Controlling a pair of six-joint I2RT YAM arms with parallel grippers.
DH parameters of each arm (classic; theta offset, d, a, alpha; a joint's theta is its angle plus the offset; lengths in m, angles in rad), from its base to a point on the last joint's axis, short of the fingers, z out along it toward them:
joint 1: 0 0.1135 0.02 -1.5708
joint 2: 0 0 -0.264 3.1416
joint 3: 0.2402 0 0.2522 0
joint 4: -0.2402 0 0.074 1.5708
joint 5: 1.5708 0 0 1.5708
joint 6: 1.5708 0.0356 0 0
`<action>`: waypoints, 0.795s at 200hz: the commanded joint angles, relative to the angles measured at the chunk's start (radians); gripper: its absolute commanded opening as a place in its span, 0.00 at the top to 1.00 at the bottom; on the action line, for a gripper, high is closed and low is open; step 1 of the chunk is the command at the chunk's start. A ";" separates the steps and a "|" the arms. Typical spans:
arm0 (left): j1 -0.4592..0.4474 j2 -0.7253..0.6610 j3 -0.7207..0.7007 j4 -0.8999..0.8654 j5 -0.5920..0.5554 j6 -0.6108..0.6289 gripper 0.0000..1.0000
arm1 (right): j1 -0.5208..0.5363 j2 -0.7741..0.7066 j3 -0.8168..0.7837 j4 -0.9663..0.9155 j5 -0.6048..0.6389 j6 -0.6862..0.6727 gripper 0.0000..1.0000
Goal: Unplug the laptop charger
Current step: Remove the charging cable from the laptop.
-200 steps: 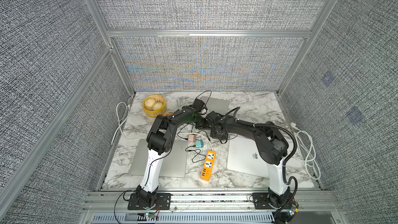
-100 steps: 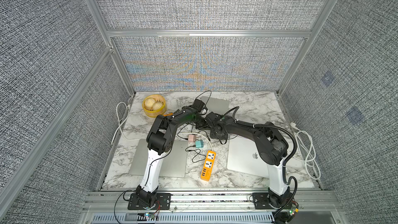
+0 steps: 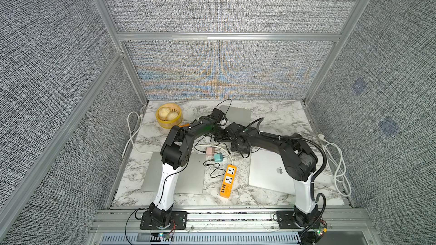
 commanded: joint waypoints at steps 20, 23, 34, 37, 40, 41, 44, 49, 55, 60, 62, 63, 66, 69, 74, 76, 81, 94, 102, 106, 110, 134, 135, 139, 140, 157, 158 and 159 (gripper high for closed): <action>0.000 0.011 -0.001 -0.044 -0.046 0.000 0.81 | 0.020 0.023 0.019 -0.085 -0.044 -0.029 0.91; 0.000 0.011 -0.001 -0.045 -0.047 0.000 0.81 | 0.022 0.020 0.020 -0.087 -0.043 -0.030 0.91; -0.001 0.008 -0.001 -0.047 -0.046 0.001 0.81 | 0.023 0.010 0.020 -0.096 -0.039 -0.033 0.91; -0.001 0.008 -0.001 -0.046 -0.047 0.000 0.81 | 0.023 0.008 0.018 -0.096 -0.040 -0.034 0.91; -0.001 0.008 -0.001 -0.047 -0.047 0.001 0.81 | 0.022 0.005 0.015 -0.096 -0.039 -0.034 0.91; -0.001 0.008 -0.001 -0.047 -0.046 0.001 0.81 | 0.023 0.003 0.014 -0.096 -0.039 -0.035 0.91; 0.000 0.008 -0.001 -0.047 -0.046 0.001 0.81 | 0.024 0.001 0.011 -0.096 -0.039 -0.035 0.91; -0.001 0.008 -0.001 -0.049 -0.046 0.001 0.81 | 0.025 -0.005 0.007 -0.097 -0.040 -0.035 0.91; 0.000 0.008 -0.001 -0.047 -0.046 0.001 0.81 | 0.025 -0.010 0.000 -0.097 -0.044 -0.033 0.91; 0.000 0.007 -0.001 -0.047 -0.048 0.000 0.81 | 0.027 -0.014 -0.004 -0.097 -0.045 -0.033 0.91; 0.000 0.008 -0.001 -0.046 -0.048 -0.001 0.81 | 0.026 -0.015 -0.007 -0.096 -0.046 -0.032 0.91; 0.000 0.007 -0.001 -0.047 -0.048 -0.001 0.81 | 0.026 -0.016 -0.007 -0.096 -0.047 -0.033 0.91; -0.001 0.007 -0.001 -0.045 -0.047 0.000 0.81 | 0.028 -0.018 -0.009 -0.095 -0.048 -0.033 0.91; 0.000 0.008 -0.001 -0.046 -0.048 0.000 0.81 | 0.028 -0.020 -0.012 -0.094 -0.049 -0.032 0.91; -0.001 0.007 -0.001 -0.046 -0.047 -0.002 0.81 | 0.028 -0.021 -0.015 -0.096 -0.052 -0.029 0.91; 0.000 0.007 -0.001 -0.045 -0.048 -0.003 0.81 | 0.029 -0.020 -0.016 -0.096 -0.052 -0.030 0.91; 0.000 0.008 -0.001 -0.043 -0.047 -0.003 0.81 | 0.030 -0.023 -0.021 -0.095 -0.053 -0.028 0.91; -0.001 0.006 -0.001 -0.044 -0.047 -0.004 0.81 | 0.030 -0.030 -0.029 -0.089 -0.052 -0.027 0.89; -0.001 0.004 -0.004 -0.045 -0.047 -0.003 0.81 | 0.029 -0.033 -0.027 -0.095 -0.044 -0.027 0.87; -0.001 0.003 -0.003 -0.046 -0.048 -0.004 0.81 | 0.029 -0.035 -0.024 -0.095 -0.040 -0.027 0.84; 0.000 0.001 -0.003 -0.047 -0.047 -0.003 0.81 | 0.029 -0.040 -0.022 -0.096 -0.038 -0.028 0.80; 0.000 -0.008 -0.002 -0.052 -0.048 -0.002 0.81 | 0.031 -0.074 -0.016 -0.089 -0.037 -0.027 0.67; 0.000 -0.008 -0.002 -0.052 -0.048 -0.002 0.81 | 0.032 -0.077 -0.016 -0.089 -0.038 -0.029 0.66; -0.001 -0.011 -0.003 -0.052 -0.050 -0.001 0.81 | 0.031 -0.083 -0.013 -0.090 -0.038 -0.028 0.64; 0.000 -0.011 -0.003 -0.052 -0.049 0.000 0.81 | 0.031 -0.085 -0.013 -0.092 -0.038 -0.028 0.63; 0.000 -0.017 -0.001 -0.051 -0.050 -0.003 0.81 | 0.033 -0.109 0.011 -0.114 -0.030 -0.034 0.59; 0.000 -0.017 -0.001 -0.051 -0.050 -0.004 0.81 | 0.033 -0.110 0.013 -0.116 -0.028 -0.034 0.59; 0.000 -0.018 -0.001 -0.052 -0.050 -0.004 0.81 | 0.032 -0.110 0.015 -0.117 -0.028 -0.034 0.59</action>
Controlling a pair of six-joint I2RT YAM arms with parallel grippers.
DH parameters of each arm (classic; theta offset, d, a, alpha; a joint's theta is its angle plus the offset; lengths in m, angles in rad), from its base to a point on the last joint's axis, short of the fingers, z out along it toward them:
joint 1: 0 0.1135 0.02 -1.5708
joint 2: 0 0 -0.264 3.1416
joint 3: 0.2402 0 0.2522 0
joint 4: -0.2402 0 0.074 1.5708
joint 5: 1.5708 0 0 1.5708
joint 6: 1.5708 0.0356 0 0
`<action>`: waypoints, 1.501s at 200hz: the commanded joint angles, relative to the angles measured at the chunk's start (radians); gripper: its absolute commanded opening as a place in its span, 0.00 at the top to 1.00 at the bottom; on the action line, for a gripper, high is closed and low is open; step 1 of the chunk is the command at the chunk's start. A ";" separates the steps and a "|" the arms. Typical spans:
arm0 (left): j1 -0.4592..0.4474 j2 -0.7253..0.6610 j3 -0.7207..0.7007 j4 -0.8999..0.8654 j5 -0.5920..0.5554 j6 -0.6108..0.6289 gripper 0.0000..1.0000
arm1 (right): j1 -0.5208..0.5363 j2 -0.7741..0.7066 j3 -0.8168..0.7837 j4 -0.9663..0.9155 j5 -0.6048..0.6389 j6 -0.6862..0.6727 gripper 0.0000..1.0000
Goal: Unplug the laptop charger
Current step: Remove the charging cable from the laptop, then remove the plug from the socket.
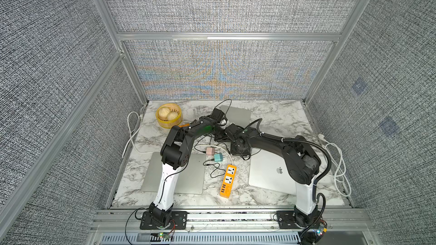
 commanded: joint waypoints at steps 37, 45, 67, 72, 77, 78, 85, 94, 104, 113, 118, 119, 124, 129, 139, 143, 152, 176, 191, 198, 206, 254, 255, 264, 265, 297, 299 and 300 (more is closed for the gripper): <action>0.001 -0.028 -0.006 -0.041 -0.043 -0.003 0.81 | 0.002 -0.097 0.066 -0.085 0.059 0.006 0.56; 0.001 -0.035 -0.006 -0.038 -0.044 -0.003 0.81 | 0.000 -0.113 0.074 -0.097 0.071 0.010 0.54; 0.000 -0.059 -0.011 -0.013 -0.046 -0.012 0.82 | -0.020 -0.166 0.089 -0.132 0.085 0.028 0.50; 0.000 -0.064 -0.012 -0.006 -0.047 -0.013 0.82 | -0.029 -0.180 0.087 -0.139 0.085 0.030 0.50; 0.000 -0.068 -0.011 0.001 -0.048 -0.016 0.82 | -0.038 -0.196 0.085 -0.145 0.085 0.031 0.49; 0.000 -0.069 -0.011 0.002 -0.047 -0.017 0.82 | -0.041 -0.198 0.085 -0.146 0.085 0.032 0.49; 0.000 -0.072 -0.008 0.011 -0.049 -0.021 0.82 | -0.054 -0.217 0.086 -0.160 0.086 0.031 0.47; -0.003 -0.075 -0.006 0.026 -0.047 -0.027 0.82 | -0.085 -0.244 0.088 -0.186 0.085 0.026 0.45; -0.006 -0.076 -0.002 0.046 -0.047 -0.032 0.82 | -0.115 -0.266 0.092 -0.218 0.092 0.040 0.42; -0.010 -0.076 0.000 0.066 -0.046 -0.038 0.82 | -0.142 -0.280 0.101 -0.262 0.101 0.059 0.40; -0.014 -0.077 0.000 0.079 -0.045 -0.041 0.82 | -0.160 -0.286 0.108 -0.284 0.096 0.058 0.39; -0.014 -0.077 0.000 0.082 -0.045 -0.041 0.82 | -0.163 -0.287 0.110 -0.289 0.096 0.060 0.39; -0.017 -0.076 0.000 0.097 -0.045 -0.044 0.82 | -0.181 -0.293 0.119 -0.312 0.094 0.062 0.38; -0.022 -0.076 -0.001 0.111 -0.044 -0.044 0.82 | -0.194 -0.296 0.128 -0.333 0.097 0.067 0.36; -0.030 -0.076 -0.003 0.139 -0.045 -0.046 0.82 | -0.224 -0.298 0.138 -0.364 0.097 0.075 0.34; -0.034 -0.075 -0.002 0.151 -0.044 -0.048 0.82 | -0.236 -0.297 0.142 -0.375 0.092 0.075 0.34; -0.041 -0.074 -0.005 0.184 -0.039 -0.049 0.82 | -0.269 -0.291 0.154 -0.400 0.076 0.080 0.33; -0.060 -0.071 -0.005 0.249 -0.034 -0.048 0.82 | -0.353 -0.261 0.174 -0.449 0.003 0.085 0.31; -0.070 -0.066 -0.005 0.279 -0.033 -0.046 0.82 | -0.395 -0.239 0.190 -0.467 -0.035 0.070 0.29; -0.075 -0.061 -0.003 0.289 -0.031 -0.049 0.82 | -0.410 -0.231 0.194 -0.469 -0.044 0.060 0.28; -0.079 -0.054 0.002 0.298 -0.029 -0.052 0.82 | -0.423 -0.220 0.198 -0.468 -0.046 0.048 0.28; -0.109 -0.004 0.010 0.397 0.011 -0.125 0.82 | -0.485 -0.134 0.223 -0.486 -0.070 -0.015 0.26; -0.109 -0.003 0.011 0.397 0.012 -0.126 0.82 | -0.486 -0.133 0.224 -0.486 -0.070 -0.017 0.26; -0.115 0.005 0.016 0.405 0.017 -0.130 0.82 | -0.490 -0.118 0.230 -0.482 -0.076 -0.035 0.26; -0.116 0.005 0.017 0.404 0.017 -0.130 0.82 | -0.490 -0.117 0.230 -0.481 -0.078 -0.038 0.26; -0.128 0.022 0.030 0.408 0.026 -0.134 0.82 | -0.505 -0.057 0.253 -0.479 -0.123 -0.077 0.26; -0.129 0.021 0.030 0.410 0.026 -0.136 0.82 | -0.505 -0.054 0.257 -0.481 -0.125 -0.078 0.26; -0.130 0.021 0.030 0.410 0.026 -0.136 0.82 | -0.505 -0.052 0.258 -0.482 -0.126 -0.079 0.26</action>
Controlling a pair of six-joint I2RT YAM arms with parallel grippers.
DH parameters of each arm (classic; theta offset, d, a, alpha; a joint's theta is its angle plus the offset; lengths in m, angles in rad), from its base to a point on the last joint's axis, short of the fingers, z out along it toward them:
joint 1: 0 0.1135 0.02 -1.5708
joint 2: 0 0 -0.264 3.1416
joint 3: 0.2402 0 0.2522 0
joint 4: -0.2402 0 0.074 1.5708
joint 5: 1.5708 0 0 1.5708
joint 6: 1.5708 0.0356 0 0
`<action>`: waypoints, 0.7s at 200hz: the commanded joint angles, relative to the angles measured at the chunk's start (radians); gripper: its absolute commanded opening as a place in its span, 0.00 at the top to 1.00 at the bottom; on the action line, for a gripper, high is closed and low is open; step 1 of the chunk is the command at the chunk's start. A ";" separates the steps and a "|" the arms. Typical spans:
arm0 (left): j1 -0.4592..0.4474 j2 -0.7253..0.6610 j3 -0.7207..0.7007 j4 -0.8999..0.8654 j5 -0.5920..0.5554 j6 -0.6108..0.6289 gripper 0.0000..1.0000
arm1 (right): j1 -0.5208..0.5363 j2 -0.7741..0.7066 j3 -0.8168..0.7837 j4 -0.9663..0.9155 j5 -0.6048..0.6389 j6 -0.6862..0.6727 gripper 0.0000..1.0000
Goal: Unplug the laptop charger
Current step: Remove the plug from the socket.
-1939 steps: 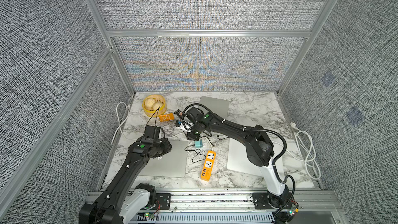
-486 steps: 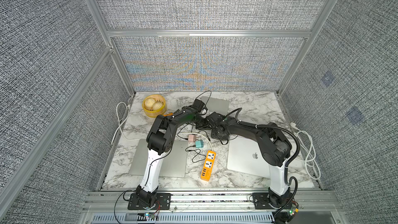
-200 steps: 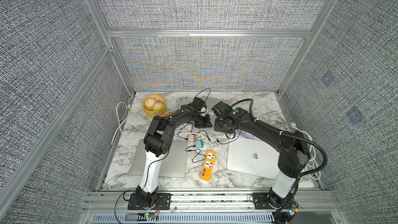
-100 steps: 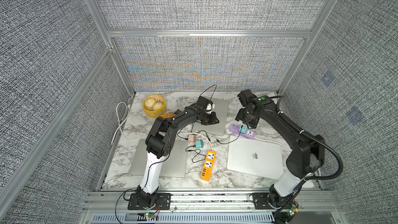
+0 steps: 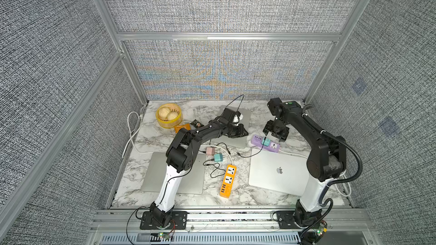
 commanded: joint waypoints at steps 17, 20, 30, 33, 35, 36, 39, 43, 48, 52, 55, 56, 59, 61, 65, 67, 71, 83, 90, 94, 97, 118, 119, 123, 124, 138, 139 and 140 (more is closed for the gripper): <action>-0.010 0.015 0.012 0.044 0.022 -0.015 0.82 | -0.007 0.058 0.032 -0.026 -0.051 -0.049 0.26; -0.012 0.016 0.012 0.045 0.023 -0.016 0.82 | -0.008 0.061 0.033 -0.025 -0.052 -0.049 0.26; -0.014 0.019 0.012 0.048 0.023 -0.018 0.82 | -0.007 0.068 0.033 -0.021 -0.053 -0.050 0.26; -0.016 0.020 0.014 0.049 0.022 -0.018 0.82 | -0.006 0.070 0.032 -0.019 -0.054 -0.052 0.26; -0.018 0.021 0.014 0.049 0.023 -0.018 0.82 | -0.007 0.072 0.033 -0.018 -0.054 -0.052 0.26; -0.017 0.022 0.014 0.049 0.023 -0.018 0.82 | -0.007 0.072 0.034 -0.018 -0.053 -0.052 0.26; -0.018 0.024 0.015 0.049 0.024 -0.018 0.82 | -0.008 0.074 0.036 -0.018 -0.055 -0.053 0.26; -0.020 0.026 0.017 0.049 0.024 -0.019 0.82 | -0.008 0.076 0.036 -0.015 -0.054 -0.053 0.26; -0.021 0.027 0.017 0.051 0.026 -0.021 0.82 | -0.008 0.079 0.038 -0.012 -0.055 -0.054 0.26; -0.022 0.029 0.017 0.054 0.026 -0.023 0.82 | -0.007 0.081 0.039 -0.010 -0.054 -0.054 0.26; -0.024 0.031 0.017 0.056 0.026 -0.023 0.82 | -0.007 0.083 0.040 -0.007 -0.053 -0.056 0.26; -0.024 0.033 0.017 0.056 0.027 -0.024 0.82 | -0.007 0.084 0.041 -0.008 -0.052 -0.056 0.26; -0.024 0.033 0.018 0.058 0.027 -0.025 0.82 | -0.008 0.087 0.042 -0.007 -0.052 -0.055 0.26; -0.025 0.035 0.019 0.058 0.028 -0.026 0.82 | -0.007 0.089 0.043 -0.007 -0.053 -0.055 0.26; -0.026 0.038 0.020 0.060 0.028 -0.028 0.82 | -0.008 0.094 0.048 -0.007 -0.054 -0.054 0.26; -0.028 0.038 0.019 0.061 0.029 -0.029 0.82 | -0.007 0.097 0.050 -0.006 -0.055 -0.052 0.26; -0.028 0.042 0.022 0.063 0.029 -0.031 0.82 | -0.008 0.100 0.055 -0.007 -0.058 -0.053 0.26; -0.032 0.051 0.034 0.067 0.033 -0.037 0.82 | -0.008 0.116 0.066 -0.006 -0.063 -0.051 0.26; -0.034 0.058 0.043 0.067 0.036 -0.042 0.82 | -0.008 0.121 0.068 -0.005 -0.062 -0.047 0.26; -0.036 0.062 0.049 0.067 0.038 -0.044 0.82 | -0.008 0.123 0.068 -0.003 -0.064 -0.047 0.27; -0.037 0.064 0.053 0.067 0.037 -0.045 0.82 | -0.008 0.124 0.067 -0.001 -0.064 -0.046 0.27; -0.042 0.090 0.086 0.070 0.048 -0.060 0.82 | -0.007 0.123 0.040 0.017 -0.072 -0.041 0.29; -0.042 0.091 0.087 0.071 0.049 -0.061 0.82 | -0.007 0.123 0.039 0.019 -0.073 -0.040 0.29; -0.043 0.096 0.094 0.069 0.051 -0.063 0.82 | -0.008 0.122 0.034 0.023 -0.075 -0.039 0.30; -0.043 0.095 0.095 0.069 0.051 -0.064 0.82 | -0.007 0.122 0.033 0.023 -0.075 -0.039 0.30; -0.044 0.113 0.111 0.069 0.055 -0.072 0.82 | -0.008 0.122 0.021 0.033 -0.086 -0.045 0.32; -0.044 0.115 0.113 0.069 0.055 -0.073 0.82 | -0.008 0.123 0.020 0.033 -0.086 -0.045 0.32; -0.044 0.116 0.113 0.068 0.055 -0.074 0.82 | -0.007 0.122 0.020 0.033 -0.086 -0.046 0.32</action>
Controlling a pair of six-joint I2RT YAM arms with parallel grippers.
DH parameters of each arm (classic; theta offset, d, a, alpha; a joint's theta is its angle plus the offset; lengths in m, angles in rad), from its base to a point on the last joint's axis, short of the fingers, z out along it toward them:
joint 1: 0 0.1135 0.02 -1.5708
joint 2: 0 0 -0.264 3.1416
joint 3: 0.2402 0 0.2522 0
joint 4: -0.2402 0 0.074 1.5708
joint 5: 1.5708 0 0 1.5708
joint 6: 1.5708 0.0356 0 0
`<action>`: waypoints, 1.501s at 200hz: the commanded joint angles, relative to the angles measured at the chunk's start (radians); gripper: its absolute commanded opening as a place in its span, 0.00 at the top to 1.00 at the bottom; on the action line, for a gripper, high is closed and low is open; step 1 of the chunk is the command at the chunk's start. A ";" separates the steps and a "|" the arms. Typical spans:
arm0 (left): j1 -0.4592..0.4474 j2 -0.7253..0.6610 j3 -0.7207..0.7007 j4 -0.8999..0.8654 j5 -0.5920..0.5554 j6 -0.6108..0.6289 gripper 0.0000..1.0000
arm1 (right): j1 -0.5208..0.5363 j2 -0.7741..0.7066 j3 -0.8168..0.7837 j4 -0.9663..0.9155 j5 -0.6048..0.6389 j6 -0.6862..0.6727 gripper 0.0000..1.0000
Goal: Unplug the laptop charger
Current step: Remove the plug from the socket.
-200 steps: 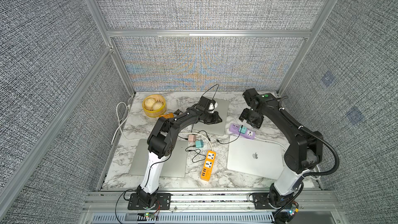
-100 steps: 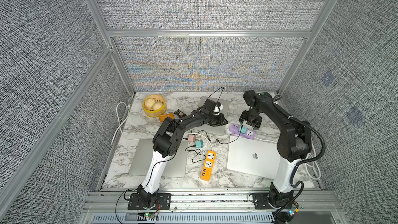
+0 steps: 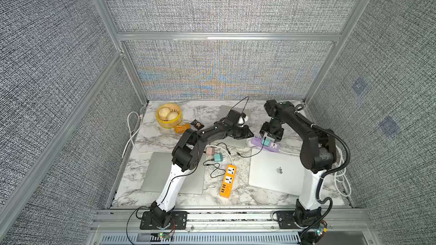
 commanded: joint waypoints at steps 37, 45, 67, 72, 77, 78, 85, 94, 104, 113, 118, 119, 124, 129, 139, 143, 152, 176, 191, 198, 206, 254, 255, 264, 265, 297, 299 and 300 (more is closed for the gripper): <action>-0.005 0.048 0.038 0.040 0.033 -0.041 0.83 | 0.001 0.011 0.001 0.009 -0.018 -0.010 0.37; -0.006 0.052 0.040 0.042 0.032 -0.042 0.83 | 0.001 0.015 0.004 0.008 -0.015 -0.013 0.38; -0.009 0.062 0.037 0.049 0.034 -0.053 0.83 | 0.003 0.022 0.005 0.009 -0.014 -0.020 0.40; -0.009 0.065 0.035 0.051 0.034 -0.056 0.83 | 0.003 0.024 0.005 0.009 -0.014 -0.022 0.41; -0.009 0.067 0.033 0.052 0.033 -0.058 0.83 | 0.003 0.027 0.008 0.008 -0.014 -0.022 0.42; -0.009 0.066 0.033 0.053 0.032 -0.059 0.83 | 0.002 0.028 0.007 0.008 -0.014 -0.022 0.42; -0.011 0.068 0.031 0.056 0.033 -0.062 0.83 | 0.004 0.030 0.009 0.008 -0.017 -0.021 0.43; -0.011 0.070 0.032 0.056 0.032 -0.062 0.83 | 0.004 0.030 0.009 0.009 -0.018 -0.021 0.44; -0.012 0.073 0.034 0.056 0.033 -0.063 0.83 | 0.007 0.030 0.009 0.011 -0.018 -0.021 0.45; -0.011 0.073 0.034 0.056 0.035 -0.065 0.83 | 0.008 0.032 0.008 0.012 -0.016 -0.022 0.46; -0.012 0.076 0.037 0.056 0.035 -0.065 0.83 | 0.007 0.034 0.007 0.013 -0.013 -0.023 0.47; -0.012 0.077 0.037 0.056 0.034 -0.065 0.83 | 0.007 0.034 0.008 0.012 -0.013 -0.024 0.47; -0.012 0.077 0.037 0.054 0.036 -0.065 0.83 | 0.007 0.035 0.007 0.011 -0.010 -0.024 0.47; -0.013 0.077 0.039 0.054 0.036 -0.064 0.83 | 0.008 0.038 0.009 0.011 -0.009 -0.026 0.47; -0.012 0.080 0.040 0.053 0.036 -0.065 0.83 | 0.007 0.043 0.009 0.010 -0.007 -0.028 0.47; -0.014 0.082 0.040 0.051 0.037 -0.066 0.83 | 0.007 0.045 0.008 0.010 -0.007 -0.029 0.47; -0.014 0.084 0.041 0.049 0.038 -0.065 0.83 | 0.007 0.048 0.009 0.009 -0.008 -0.030 0.48; -0.018 0.086 0.039 0.015 0.013 -0.057 0.83 | 0.008 0.050 0.013 0.011 -0.011 -0.030 0.57; -0.017 0.089 0.035 0.008 -0.003 -0.069 0.84 | 0.011 0.050 0.015 0.011 -0.013 -0.032 0.64; -0.018 0.091 0.034 0.006 -0.006 -0.075 0.84 | 0.012 0.048 0.015 0.011 -0.013 -0.032 0.66; -0.018 0.092 0.035 0.002 -0.010 -0.078 0.84 | 0.013 0.046 0.015 0.008 -0.013 -0.032 0.67; -0.025 0.093 0.027 -0.015 -0.025 -0.089 0.85 | 0.013 0.061 0.024 -0.005 -0.012 -0.039 0.75; -0.025 0.094 0.027 -0.015 -0.026 -0.089 0.85 | 0.013 0.061 0.025 -0.007 -0.012 -0.039 0.75; -0.026 0.096 0.027 -0.018 -0.026 -0.089 0.85 | 0.011 0.066 0.037 -0.014 -0.019 -0.039 0.77; -0.026 0.096 0.027 -0.019 -0.027 -0.090 0.85 | 0.012 0.067 0.039 -0.015 -0.022 -0.040 0.77; -0.031 0.105 0.034 -0.042 -0.037 -0.090 0.85 | -0.002 0.046 0.038 -0.002 -0.086 -0.037 0.80; -0.032 0.105 0.034 -0.043 -0.037 -0.091 0.85 | -0.001 0.043 0.036 -0.001 -0.086 -0.038 0.80; -0.033 0.105 0.034 -0.044 -0.037 -0.092 0.85 | -0.001 0.042 0.036 -0.001 -0.085 -0.038 0.80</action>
